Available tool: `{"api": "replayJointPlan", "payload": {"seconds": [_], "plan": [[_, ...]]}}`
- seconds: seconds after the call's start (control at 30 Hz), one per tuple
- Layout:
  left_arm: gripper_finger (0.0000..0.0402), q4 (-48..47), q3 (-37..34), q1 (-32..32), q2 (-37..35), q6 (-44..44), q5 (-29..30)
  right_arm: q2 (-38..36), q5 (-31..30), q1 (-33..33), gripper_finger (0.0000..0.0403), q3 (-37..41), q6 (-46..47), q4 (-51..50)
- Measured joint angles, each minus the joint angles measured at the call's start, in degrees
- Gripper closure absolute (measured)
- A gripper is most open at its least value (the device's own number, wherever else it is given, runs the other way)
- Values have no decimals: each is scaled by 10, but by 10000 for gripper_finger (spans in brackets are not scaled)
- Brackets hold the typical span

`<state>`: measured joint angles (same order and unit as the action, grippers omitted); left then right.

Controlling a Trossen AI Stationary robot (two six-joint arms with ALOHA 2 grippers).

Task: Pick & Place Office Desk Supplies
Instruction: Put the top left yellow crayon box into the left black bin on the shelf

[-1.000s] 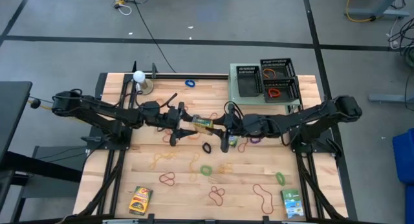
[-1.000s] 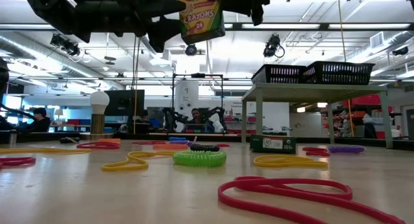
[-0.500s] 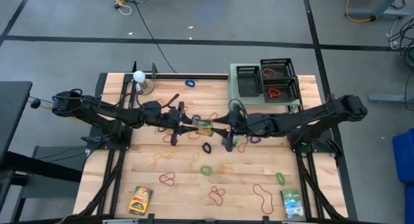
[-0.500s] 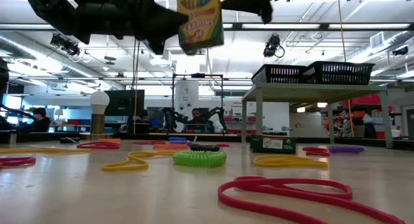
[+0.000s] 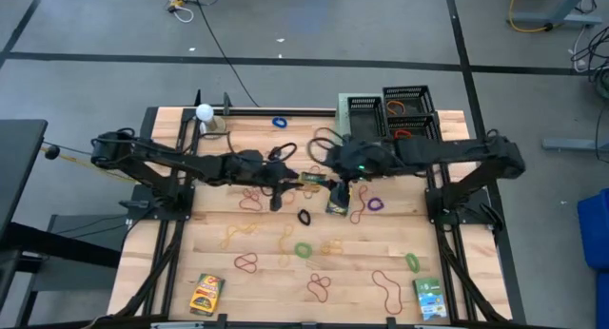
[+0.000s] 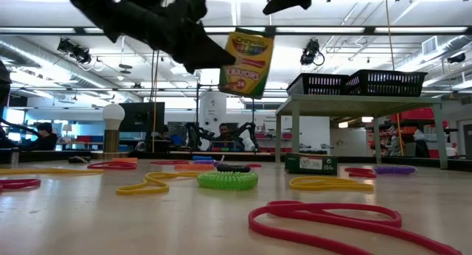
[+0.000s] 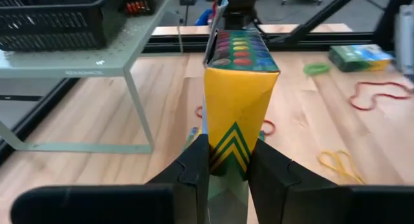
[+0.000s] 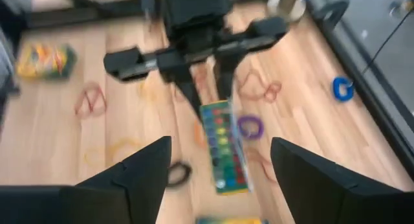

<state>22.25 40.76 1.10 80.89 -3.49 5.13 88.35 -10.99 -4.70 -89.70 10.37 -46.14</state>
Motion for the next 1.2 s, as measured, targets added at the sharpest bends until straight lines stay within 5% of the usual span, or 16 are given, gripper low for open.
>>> {"api": "replayJointPlan", "payload": {"seconds": [0.17,0.4,0.97,1.2], "plan": [[315,-2,37,1,29,-10,8,72,8,6,107,-96,-24,-125],[315,-1,48,1,29,-17,4,110,21,18,103,-121,-52,-156],[313,25,48,0,23,-6,-9,116,48,34,267,-111,-41,-158],[274,9,50,15,-21,-11,-9,107,52,53,304,-163,-82,-193]]}}
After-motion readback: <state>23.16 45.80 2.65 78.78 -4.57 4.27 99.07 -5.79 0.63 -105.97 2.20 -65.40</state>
